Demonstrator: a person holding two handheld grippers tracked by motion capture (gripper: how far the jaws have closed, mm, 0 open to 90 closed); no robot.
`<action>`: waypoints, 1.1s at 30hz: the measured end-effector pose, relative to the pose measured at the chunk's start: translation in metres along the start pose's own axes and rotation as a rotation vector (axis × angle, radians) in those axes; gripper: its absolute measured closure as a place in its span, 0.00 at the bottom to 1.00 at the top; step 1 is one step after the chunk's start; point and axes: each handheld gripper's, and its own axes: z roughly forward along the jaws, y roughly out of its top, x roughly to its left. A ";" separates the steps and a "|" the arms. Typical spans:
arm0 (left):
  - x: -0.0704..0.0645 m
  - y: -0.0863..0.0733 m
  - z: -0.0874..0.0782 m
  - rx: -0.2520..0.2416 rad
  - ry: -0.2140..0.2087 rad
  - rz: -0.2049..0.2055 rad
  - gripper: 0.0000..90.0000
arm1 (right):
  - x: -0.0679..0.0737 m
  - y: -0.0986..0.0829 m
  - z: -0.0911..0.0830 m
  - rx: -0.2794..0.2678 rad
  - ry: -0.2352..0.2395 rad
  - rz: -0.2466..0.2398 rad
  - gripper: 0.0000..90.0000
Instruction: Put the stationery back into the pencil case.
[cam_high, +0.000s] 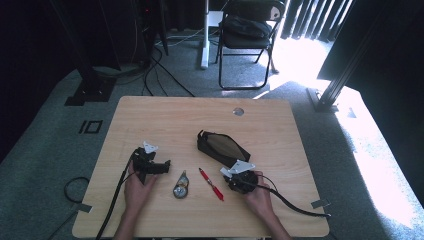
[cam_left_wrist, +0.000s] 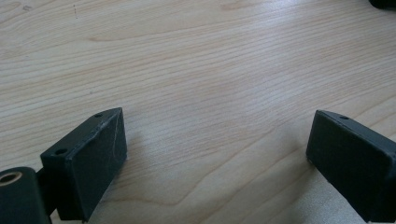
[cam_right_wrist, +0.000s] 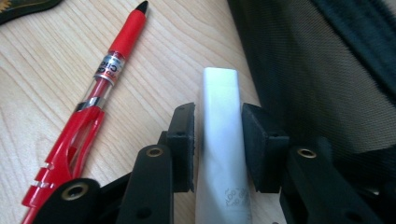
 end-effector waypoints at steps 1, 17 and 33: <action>0.000 0.000 0.000 0.000 0.000 0.000 0.06 | 0.000 0.000 0.001 0.004 0.007 0.000 0.75; 0.000 0.000 0.000 0.000 0.000 0.000 0.06 | -0.008 0.006 0.002 0.063 0.100 0.040 0.78; 0.000 0.000 0.000 0.000 0.000 0.000 0.06 | -0.003 0.007 -0.011 0.025 0.081 0.017 0.78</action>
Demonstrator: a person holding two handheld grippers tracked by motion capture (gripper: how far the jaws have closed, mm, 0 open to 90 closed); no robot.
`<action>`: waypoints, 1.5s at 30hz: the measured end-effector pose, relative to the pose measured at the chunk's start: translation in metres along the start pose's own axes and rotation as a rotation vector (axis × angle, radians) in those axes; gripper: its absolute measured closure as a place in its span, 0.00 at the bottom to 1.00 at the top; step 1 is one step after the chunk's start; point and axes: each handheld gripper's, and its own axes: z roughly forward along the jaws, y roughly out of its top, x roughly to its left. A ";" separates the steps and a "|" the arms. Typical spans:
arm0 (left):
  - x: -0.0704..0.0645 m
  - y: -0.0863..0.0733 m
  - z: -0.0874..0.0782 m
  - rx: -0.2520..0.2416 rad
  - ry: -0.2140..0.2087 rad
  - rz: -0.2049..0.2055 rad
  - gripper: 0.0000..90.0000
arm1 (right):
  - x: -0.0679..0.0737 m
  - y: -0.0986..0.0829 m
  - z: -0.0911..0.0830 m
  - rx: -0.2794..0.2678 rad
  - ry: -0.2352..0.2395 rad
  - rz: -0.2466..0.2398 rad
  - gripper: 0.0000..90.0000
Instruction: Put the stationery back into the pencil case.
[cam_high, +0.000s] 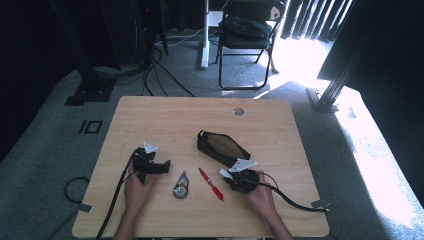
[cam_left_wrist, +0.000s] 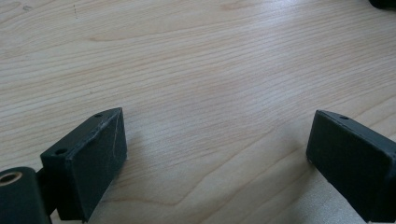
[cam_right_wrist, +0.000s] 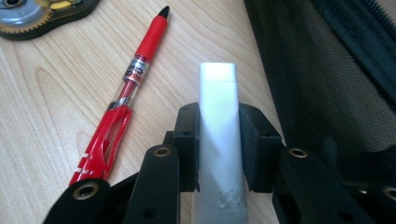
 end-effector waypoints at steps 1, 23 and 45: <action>0.000 0.000 0.000 0.000 0.000 0.000 0.06 | 0.000 0.000 -0.001 -0.002 0.001 -0.002 0.78; 0.000 0.000 0.000 0.000 0.000 0.000 0.06 | 0.006 0.011 -0.028 -0.058 -0.010 -0.033 0.78; 0.000 0.000 0.000 0.000 0.000 0.000 0.06 | 0.009 0.017 -0.053 -0.103 -0.021 -0.058 0.78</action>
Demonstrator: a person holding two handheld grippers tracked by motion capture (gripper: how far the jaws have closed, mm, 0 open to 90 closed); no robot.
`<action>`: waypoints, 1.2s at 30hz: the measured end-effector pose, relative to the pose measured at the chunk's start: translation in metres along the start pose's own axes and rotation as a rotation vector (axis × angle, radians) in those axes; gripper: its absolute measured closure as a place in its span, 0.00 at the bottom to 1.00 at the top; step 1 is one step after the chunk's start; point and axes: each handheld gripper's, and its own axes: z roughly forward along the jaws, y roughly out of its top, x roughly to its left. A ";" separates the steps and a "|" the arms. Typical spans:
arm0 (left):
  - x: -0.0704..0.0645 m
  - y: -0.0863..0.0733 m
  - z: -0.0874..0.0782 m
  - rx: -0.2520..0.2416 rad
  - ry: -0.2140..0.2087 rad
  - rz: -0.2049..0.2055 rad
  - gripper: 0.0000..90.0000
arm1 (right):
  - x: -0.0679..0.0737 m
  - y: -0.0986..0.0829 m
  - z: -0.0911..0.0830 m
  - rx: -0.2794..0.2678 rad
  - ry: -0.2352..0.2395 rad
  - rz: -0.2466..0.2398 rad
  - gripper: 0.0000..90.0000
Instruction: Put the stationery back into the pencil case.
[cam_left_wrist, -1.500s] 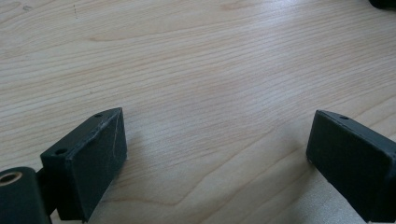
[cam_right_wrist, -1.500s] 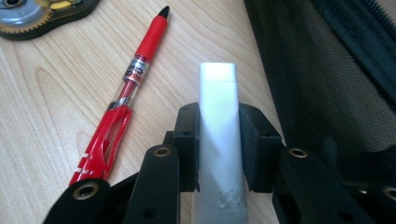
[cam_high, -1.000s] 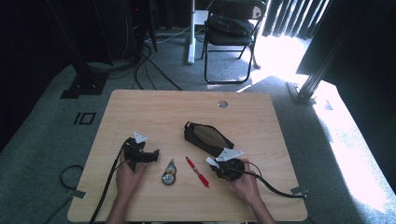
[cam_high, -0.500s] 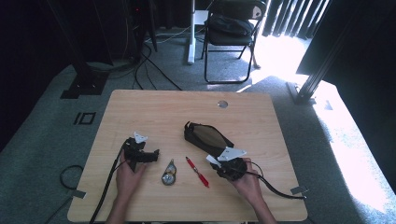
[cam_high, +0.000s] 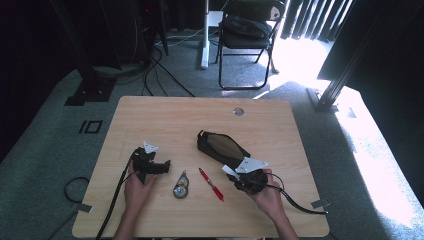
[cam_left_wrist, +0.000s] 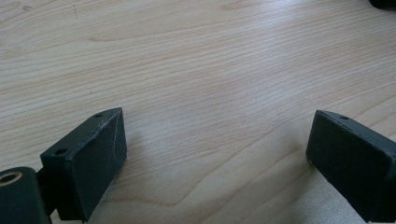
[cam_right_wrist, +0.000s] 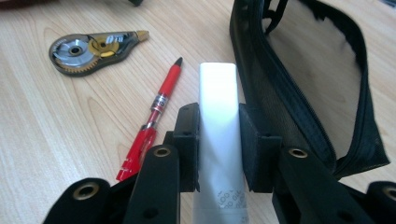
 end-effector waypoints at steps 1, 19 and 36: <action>0.000 0.000 0.000 0.000 0.000 0.000 0.06 | 0.001 0.002 -0.002 -0.005 0.000 -0.009 0.78; 0.000 0.000 0.000 0.000 0.000 0.000 0.06 | -0.005 0.010 -0.021 -0.062 -0.004 0.008 0.78; 0.000 0.000 0.000 0.000 0.000 0.000 0.06 | -0.013 0.024 -0.033 -0.086 -0.035 -0.009 0.78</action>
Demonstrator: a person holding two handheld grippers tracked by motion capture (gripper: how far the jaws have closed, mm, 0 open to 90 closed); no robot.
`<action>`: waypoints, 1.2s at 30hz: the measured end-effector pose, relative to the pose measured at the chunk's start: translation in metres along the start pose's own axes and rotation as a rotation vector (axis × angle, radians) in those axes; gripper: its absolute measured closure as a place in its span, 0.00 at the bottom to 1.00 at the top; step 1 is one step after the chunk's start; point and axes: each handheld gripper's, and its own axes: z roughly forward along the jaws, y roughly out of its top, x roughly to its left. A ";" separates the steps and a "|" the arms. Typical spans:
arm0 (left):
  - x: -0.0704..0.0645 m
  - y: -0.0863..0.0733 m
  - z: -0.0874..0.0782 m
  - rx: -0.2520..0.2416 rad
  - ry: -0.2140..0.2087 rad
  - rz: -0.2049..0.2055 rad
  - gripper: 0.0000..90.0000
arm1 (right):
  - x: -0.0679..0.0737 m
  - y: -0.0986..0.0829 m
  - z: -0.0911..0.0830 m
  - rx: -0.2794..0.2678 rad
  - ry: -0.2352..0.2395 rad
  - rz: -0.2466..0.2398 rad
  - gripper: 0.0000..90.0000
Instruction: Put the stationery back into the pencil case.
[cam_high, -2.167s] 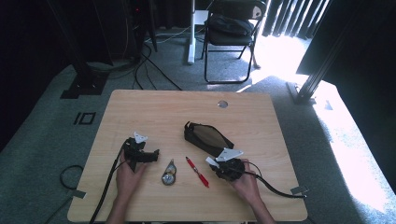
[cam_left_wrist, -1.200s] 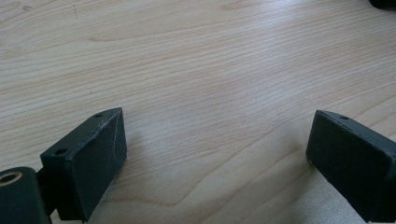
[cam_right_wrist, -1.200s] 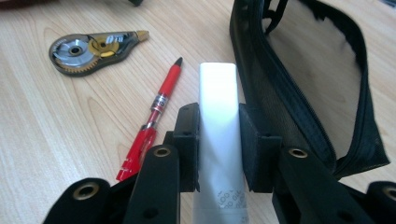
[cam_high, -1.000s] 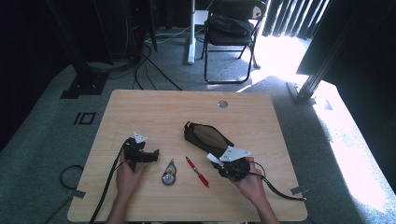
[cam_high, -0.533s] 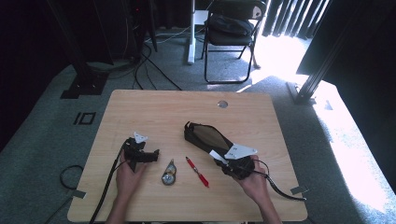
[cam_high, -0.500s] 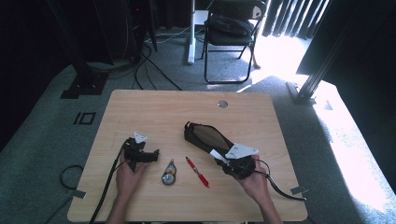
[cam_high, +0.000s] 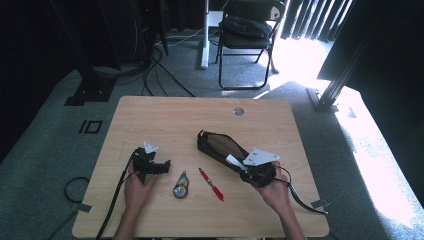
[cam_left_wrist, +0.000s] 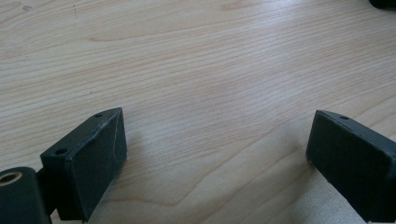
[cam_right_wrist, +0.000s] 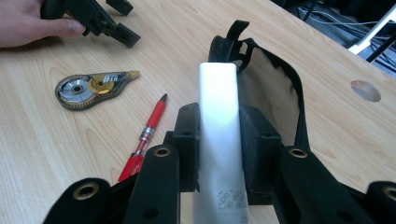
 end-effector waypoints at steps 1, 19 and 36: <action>0.000 0.000 0.000 0.000 0.000 0.000 0.06 | -0.001 0.001 0.000 -0.002 0.001 -0.001 0.78; 0.000 0.000 0.000 0.000 0.000 0.000 0.06 | -0.007 0.007 -0.003 -0.013 -0.013 0.003 0.78; 0.000 0.000 0.000 0.000 0.000 0.000 0.06 | -0.015 0.011 -0.005 -0.025 -0.029 0.010 0.78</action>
